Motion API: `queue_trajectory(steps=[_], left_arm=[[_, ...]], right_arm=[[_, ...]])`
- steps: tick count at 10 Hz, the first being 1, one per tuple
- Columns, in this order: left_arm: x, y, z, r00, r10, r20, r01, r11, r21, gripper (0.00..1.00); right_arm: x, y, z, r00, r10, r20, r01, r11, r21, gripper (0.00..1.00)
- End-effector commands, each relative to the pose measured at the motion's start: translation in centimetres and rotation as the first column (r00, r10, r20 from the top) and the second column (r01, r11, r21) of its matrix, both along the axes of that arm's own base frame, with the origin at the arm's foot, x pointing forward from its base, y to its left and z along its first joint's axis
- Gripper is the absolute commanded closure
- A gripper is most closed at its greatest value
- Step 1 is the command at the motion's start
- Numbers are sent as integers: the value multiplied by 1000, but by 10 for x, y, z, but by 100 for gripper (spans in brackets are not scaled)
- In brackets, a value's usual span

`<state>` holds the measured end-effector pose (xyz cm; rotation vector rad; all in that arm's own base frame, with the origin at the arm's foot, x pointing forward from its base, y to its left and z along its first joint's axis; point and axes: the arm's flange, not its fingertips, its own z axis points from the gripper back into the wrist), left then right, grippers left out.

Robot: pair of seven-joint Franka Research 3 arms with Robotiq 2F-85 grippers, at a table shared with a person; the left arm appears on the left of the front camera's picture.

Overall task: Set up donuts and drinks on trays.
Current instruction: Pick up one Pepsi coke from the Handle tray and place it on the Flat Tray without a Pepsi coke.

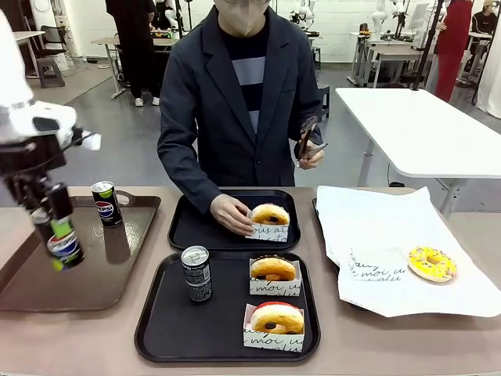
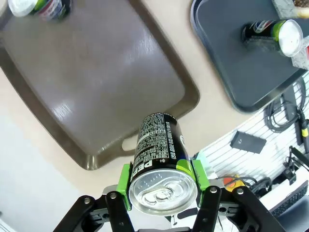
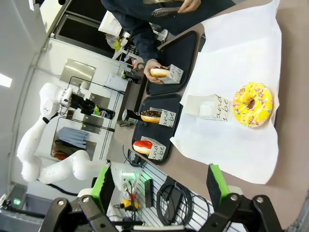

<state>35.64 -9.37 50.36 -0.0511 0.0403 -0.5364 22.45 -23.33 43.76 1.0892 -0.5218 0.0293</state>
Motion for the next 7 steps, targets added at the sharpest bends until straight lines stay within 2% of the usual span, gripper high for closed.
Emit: queue_trajectory(steps=[1, 3, 4, 5, 6, 7], left_arm=[[32, -34, 30, 999, 0, 45, 0, 1000, 4, 41], [62, -69, 37, 994, -1, 108, -1, 1000, 19, 41], [81, -81, 32, 991, 14, 133, -17, 1000, 26, 41], [94, -86, 24, 992, 31, 122, -33, 999, 18, 41], [92, -80, 13, 995, -4, 96, 3, 1000, 12, 41], [78, -84, 28, 994, -1, 113, 1, 1000, 0, 41]], right_arm=[[3, 0, 0, 999, -6, 32, 6, 1000, 24, 0], [3, 0, 0, 999, -6, 32, 6, 1000, 24, 0], [3, 0, 0, 999, -6, 32, 6, 1000, 24, 0], [3, 0, 0, 999, -6, 32, 6, 1000, 24, 0], [3, 0, 0, 999, -6, 32, 6, 1000, 24, 0], [3, 0, 0, 999, -6, 32, 6, 1000, 24, 0]])
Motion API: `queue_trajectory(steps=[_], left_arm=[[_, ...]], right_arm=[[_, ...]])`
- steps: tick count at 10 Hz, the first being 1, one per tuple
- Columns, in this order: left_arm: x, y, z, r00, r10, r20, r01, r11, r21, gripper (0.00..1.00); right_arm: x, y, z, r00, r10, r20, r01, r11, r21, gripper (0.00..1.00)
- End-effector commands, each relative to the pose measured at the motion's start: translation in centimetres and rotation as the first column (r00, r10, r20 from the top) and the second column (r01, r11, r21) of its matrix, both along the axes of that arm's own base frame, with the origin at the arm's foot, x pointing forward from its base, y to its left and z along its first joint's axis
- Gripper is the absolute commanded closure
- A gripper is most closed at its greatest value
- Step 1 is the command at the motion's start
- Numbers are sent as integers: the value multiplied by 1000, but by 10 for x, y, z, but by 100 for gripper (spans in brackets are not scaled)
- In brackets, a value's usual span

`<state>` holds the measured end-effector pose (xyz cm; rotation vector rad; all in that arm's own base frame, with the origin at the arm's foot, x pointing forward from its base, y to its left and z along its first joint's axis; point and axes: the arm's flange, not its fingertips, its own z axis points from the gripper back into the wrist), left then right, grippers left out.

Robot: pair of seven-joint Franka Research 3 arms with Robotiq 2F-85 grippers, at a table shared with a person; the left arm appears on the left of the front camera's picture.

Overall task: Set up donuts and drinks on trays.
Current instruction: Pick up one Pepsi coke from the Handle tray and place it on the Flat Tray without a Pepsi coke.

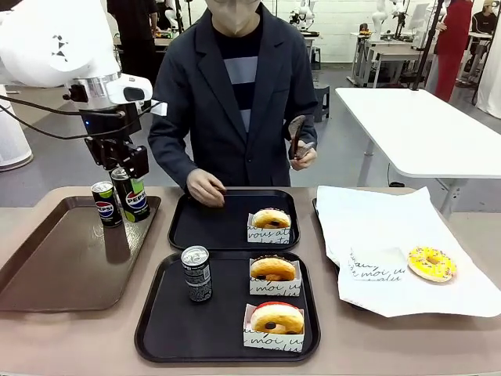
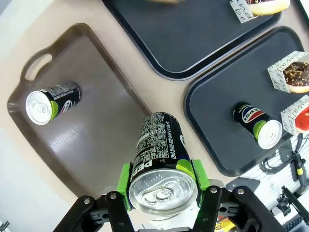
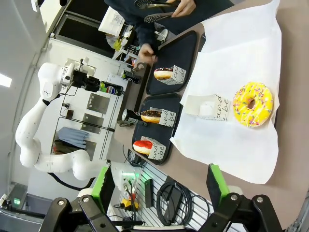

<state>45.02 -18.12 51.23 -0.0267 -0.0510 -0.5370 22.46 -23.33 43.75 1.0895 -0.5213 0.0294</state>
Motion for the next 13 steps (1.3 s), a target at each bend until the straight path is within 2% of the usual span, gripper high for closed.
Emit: queue_trajectory(steps=[1, 5, 6, 7, 10, 12, 13], left_arm=[[-16, 4, 19, 1000, -2, 20, 2, 1000, 1, 41], [-10, 2, 16, 1000, -1, 14, 1, 1000, 1, 41], [-4, -9, 26, 997, 23, 80, -21, 999, -26, 41], [8, -19, 33, 993, 15, 115, -10, 999, -47, 41], [42, -46, 41, 989, 53, 140, -41, 995, -89, 41], [66, -68, 31, 990, 50, 132, -37, 994, -100, 41], [80, -79, 18, 995, 42, 89, -36, 997, -75, 41]], right_arm=[[3, 0, 0, 999, -7, 33, 6, 1000, 24, 0], [3, 0, 0, 999, -7, 33, 6, 1000, 24, 0], [3, 0, 0, 999, -7, 33, 6, 1000, 24, 0], [3, 0, 0, 999, -7, 33, 6, 1000, 24, 0], [3, 0, 0, 999, -7, 33, 6, 1000, 24, 0], [3, 0, 0, 999, -7, 33, 6, 1000, 24, 0], [3, 0, 0, 999, -7, 33, 6, 1000, 24, 0]])
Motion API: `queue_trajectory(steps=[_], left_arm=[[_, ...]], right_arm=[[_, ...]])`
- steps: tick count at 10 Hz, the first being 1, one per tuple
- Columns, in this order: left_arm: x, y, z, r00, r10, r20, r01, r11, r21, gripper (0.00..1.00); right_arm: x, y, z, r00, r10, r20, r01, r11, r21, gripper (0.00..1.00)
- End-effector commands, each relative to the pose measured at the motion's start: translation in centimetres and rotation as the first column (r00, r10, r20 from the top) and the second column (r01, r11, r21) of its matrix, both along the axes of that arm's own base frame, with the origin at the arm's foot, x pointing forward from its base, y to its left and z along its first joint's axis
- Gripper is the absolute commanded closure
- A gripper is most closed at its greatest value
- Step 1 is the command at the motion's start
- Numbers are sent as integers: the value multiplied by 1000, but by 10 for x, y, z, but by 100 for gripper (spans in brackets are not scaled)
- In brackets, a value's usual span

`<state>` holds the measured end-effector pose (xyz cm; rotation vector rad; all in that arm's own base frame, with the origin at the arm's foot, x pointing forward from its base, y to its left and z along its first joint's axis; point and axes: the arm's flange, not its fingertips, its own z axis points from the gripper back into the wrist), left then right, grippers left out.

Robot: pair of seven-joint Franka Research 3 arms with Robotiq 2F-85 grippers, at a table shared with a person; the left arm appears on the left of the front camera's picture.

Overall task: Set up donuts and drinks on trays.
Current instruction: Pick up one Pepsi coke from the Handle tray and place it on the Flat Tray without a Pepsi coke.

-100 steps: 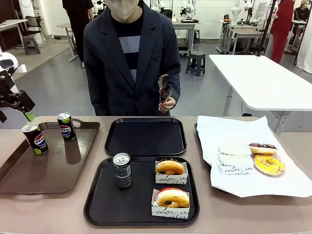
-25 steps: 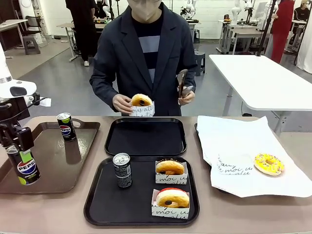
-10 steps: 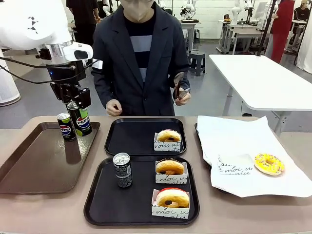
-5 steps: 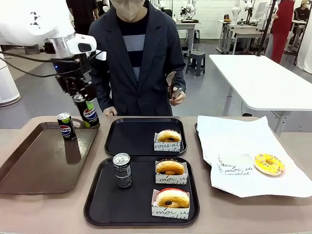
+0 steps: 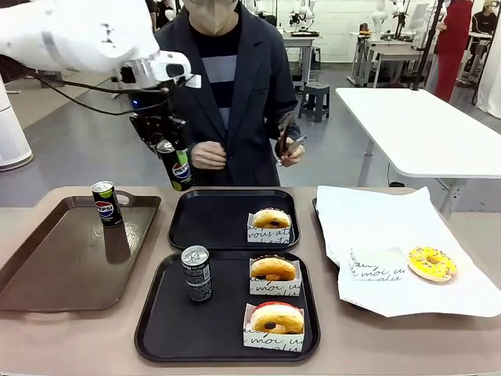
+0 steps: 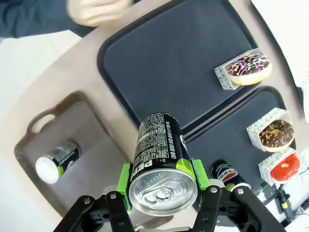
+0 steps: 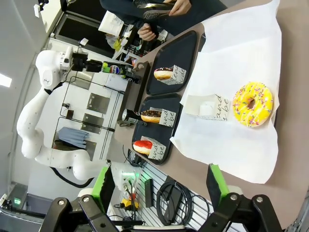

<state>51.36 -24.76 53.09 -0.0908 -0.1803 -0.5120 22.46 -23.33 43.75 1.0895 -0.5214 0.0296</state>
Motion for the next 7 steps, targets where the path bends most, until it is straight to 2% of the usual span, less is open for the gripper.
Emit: queue_trajectory(steps=[1, 2, 3, 4, 5, 7], left_arm=[[9, -9, -3, 999, -18, -48, 18, 1000, 18, 41], [-21, 13, 9, 989, -119, -85, 119, 993, 2, 41], [-57, 46, 23, 981, -183, -60, 184, 983, 0, 41], [-93, 85, 32, 983, -179, -34, 178, 984, -20, 41], [-113, 109, 33, 989, -145, -18, 145, 989, -30, 41], [-115, 119, 25, 990, -137, -44, 136, 991, -13, 41]], right_arm=[[3, 0, 0, 999, -7, 32, 6, 1000, 24, 0], [3, 0, 0, 999, -7, 32, 6, 1000, 24, 0], [3, 0, 0, 999, -7, 32, 6, 1000, 24, 0], [3, 0, 0, 999, -7, 32, 6, 1000, 24, 0], [3, 0, 0, 999, -7, 32, 6, 1000, 24, 0], [3, 0, 0, 999, -7, 32, 6, 1000, 24, 0]])
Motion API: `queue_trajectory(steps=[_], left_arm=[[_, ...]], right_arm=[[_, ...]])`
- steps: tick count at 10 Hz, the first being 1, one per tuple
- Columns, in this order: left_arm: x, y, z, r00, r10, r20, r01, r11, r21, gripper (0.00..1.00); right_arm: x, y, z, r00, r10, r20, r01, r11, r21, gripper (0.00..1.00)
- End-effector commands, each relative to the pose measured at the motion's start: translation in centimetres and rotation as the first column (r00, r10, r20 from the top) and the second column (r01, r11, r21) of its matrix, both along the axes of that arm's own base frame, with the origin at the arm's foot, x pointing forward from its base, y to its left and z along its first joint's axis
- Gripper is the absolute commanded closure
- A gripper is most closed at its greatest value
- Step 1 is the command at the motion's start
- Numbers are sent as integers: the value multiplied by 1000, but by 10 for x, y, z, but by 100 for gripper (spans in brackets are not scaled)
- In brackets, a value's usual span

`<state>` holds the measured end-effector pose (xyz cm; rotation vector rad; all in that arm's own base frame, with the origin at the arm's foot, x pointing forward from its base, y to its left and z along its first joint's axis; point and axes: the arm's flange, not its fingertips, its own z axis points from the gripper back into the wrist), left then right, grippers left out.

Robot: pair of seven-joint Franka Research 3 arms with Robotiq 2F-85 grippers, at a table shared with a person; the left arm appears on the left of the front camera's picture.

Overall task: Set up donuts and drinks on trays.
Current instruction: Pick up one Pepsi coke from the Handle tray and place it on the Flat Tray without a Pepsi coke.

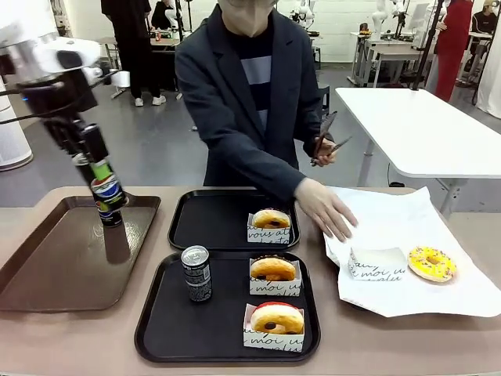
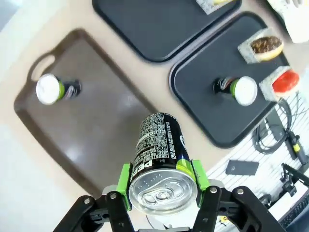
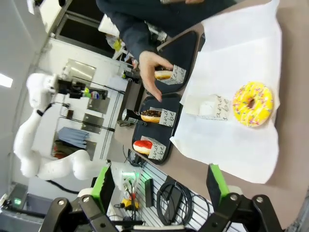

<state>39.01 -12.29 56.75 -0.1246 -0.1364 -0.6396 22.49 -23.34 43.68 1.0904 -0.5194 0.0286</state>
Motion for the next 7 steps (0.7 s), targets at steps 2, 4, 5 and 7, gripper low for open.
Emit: queue_trajectory(steps=[2, 4, 5, 7], left_arm=[[21, -7, -31, 999, -33, 12, 32, 998, 45, 41], [-3, 6, -8, 1000, 8, -11, -8, 1000, 3, 41], [-3, 6, -8, 1000, 8, -11, -8, 1000, 3, 41], [-3, 6, -8, 1000, 8, -11, -8, 1000, 3, 41]], right_arm=[[2, 0, 1, 999, -7, 35, 7, 1000, 23, 0], [2, 0, 1, 999, -7, 35, 7, 1000, 23, 0], [2, 0, 1, 999, -7, 35, 7, 1000, 23, 0], [2, 0, 1, 999, -7, 35, 7, 1000, 23, 0]])
